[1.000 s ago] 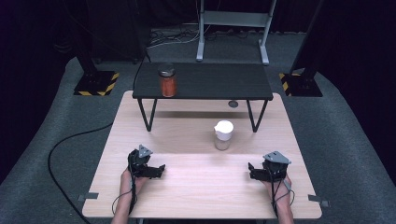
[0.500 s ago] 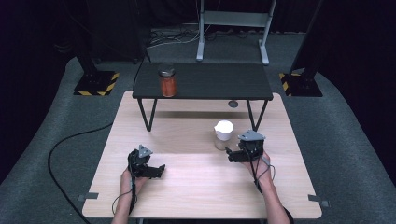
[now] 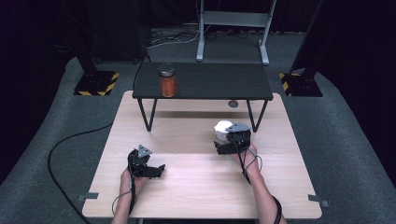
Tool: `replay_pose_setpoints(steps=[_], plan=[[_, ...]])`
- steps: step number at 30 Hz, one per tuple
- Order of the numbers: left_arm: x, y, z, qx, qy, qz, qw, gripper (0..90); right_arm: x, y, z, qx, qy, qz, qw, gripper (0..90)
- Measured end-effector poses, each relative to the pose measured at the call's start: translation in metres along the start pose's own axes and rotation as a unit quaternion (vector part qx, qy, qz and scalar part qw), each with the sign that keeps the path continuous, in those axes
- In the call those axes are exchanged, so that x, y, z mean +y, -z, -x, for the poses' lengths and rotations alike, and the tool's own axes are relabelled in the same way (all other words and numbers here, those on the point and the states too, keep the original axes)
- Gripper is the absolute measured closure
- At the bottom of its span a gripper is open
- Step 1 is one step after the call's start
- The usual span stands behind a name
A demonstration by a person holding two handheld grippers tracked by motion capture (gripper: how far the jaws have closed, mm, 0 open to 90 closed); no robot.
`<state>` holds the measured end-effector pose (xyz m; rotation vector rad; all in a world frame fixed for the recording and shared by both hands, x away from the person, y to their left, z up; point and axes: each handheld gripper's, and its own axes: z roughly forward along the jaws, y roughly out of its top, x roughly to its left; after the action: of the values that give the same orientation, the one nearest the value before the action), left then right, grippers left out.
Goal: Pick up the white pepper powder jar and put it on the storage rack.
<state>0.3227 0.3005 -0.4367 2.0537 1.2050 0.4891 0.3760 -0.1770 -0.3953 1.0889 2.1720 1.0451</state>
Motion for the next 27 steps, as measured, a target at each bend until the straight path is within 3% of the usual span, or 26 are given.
replay_pose_setpoints(steps=[6,13,20,27], plan=[[0.000,0.000,0.000,0.000,0.000,0.000,1.0000,0.9,0.001,-0.010,-0.002,-0.003,0.010,-0.008,0.9999,0.0],[0.001,0.000,0.002,0.004,-0.007,-0.003,1.0000,0.9,-0.002,-0.017,0.001,-0.001,0.007,0.002,1.0000,0.0],[0.001,0.000,0.001,0.002,-0.004,-0.002,1.0000,1.0,-0.006,-0.019,-0.002,-0.007,-0.001,0.015,0.9999,14.9],[0.000,0.000,0.001,0.002,-0.002,-0.001,1.0000,1.2,-0.006,-0.021,-0.003,-0.006,0.004,0.009,0.9999,25.1]])
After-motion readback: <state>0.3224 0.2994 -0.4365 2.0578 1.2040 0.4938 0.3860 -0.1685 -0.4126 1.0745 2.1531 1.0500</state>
